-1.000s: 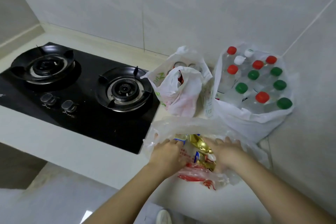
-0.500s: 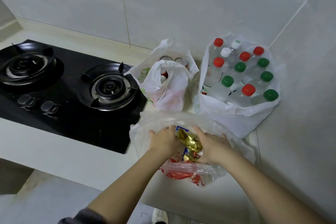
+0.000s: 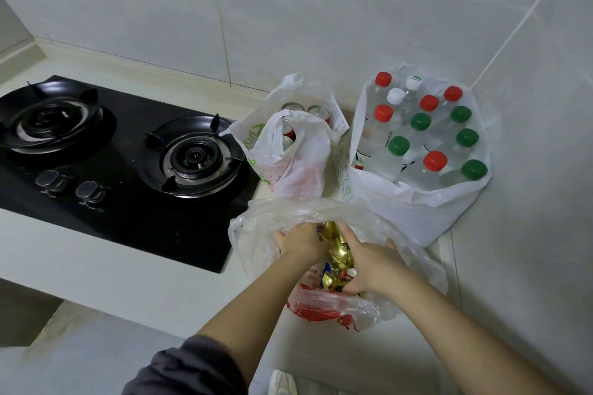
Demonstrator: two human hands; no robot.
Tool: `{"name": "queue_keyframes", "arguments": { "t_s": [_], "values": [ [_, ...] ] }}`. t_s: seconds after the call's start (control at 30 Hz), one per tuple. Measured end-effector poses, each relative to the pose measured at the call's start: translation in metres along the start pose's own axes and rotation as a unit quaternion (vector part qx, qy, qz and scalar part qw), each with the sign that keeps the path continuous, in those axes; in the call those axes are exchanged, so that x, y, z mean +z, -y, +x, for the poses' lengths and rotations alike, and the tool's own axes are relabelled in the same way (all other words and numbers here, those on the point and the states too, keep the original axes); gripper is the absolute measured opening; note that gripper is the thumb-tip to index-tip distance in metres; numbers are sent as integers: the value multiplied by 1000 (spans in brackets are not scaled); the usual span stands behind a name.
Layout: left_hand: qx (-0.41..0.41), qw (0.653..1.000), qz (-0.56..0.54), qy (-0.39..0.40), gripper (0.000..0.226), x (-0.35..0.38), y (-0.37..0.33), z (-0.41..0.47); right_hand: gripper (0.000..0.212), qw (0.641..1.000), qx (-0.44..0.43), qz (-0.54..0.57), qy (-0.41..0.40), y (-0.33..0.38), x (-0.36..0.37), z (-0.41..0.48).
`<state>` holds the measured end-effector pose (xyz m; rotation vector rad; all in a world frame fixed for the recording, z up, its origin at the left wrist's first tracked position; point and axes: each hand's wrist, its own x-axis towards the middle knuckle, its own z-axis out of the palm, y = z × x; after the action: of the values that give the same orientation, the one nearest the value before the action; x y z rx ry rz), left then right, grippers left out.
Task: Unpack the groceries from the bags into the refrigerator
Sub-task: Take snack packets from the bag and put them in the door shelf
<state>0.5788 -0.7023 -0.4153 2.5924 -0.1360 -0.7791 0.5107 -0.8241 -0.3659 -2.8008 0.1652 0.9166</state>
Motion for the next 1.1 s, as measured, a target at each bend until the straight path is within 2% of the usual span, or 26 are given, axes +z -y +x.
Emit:
{"name": "queue_keyframes", "arguments": {
  "t_s": [0.1, 0.2, 0.3, 0.37, 0.5, 0.6, 0.7, 0.8, 0.87, 0.97, 1.1],
  "values": [
    [-23, 999, -33, -5, 21, -2, -3, 2, 124, 1000, -5, 2, -2, 0, 2, -3],
    [-26, 997, -70, -2, 29, -6, -3, -1, 125, 1000, -8, 6, -4, -3, 3, -6],
    [-23, 989, -146, 11, 23, -18, -1, -5, 120, 1000, -12, 7, -14, -5, 5, -6],
    [-36, 976, -211, 24, 13, -27, 3, -7, 104, 1000, -12, 11, -19, -5, 7, -6],
    [-61, 961, -267, 46, 16, -38, 13, -21, 58, 999, -17, -28, 15, -7, 13, -1],
    [-69, 950, -296, 67, 10, -43, 20, -37, 45, 994, -16, -100, 47, -5, 20, 5],
    [-82, 926, -355, 93, 10, -45, 29, -51, 36, 990, -11, -122, 63, -1, 26, 11],
    [-86, 901, -413, 98, 16, -47, 37, -61, 3, 988, -24, -142, 47, 0, 28, 15],
    [-89, 881, -455, 94, 17, -48, 42, -65, 8, 989, -21, -140, 43, 0, 24, 16],
    [-82, 847, -520, 73, 21, -48, 47, -68, 29, 995, -21, -96, 26, 5, 7, 10],
    [-106, 763, -635, 54, 16, -52, 51, -74, 30, 996, -52, 64, -24, 8, -16, 4]
  ]
}}
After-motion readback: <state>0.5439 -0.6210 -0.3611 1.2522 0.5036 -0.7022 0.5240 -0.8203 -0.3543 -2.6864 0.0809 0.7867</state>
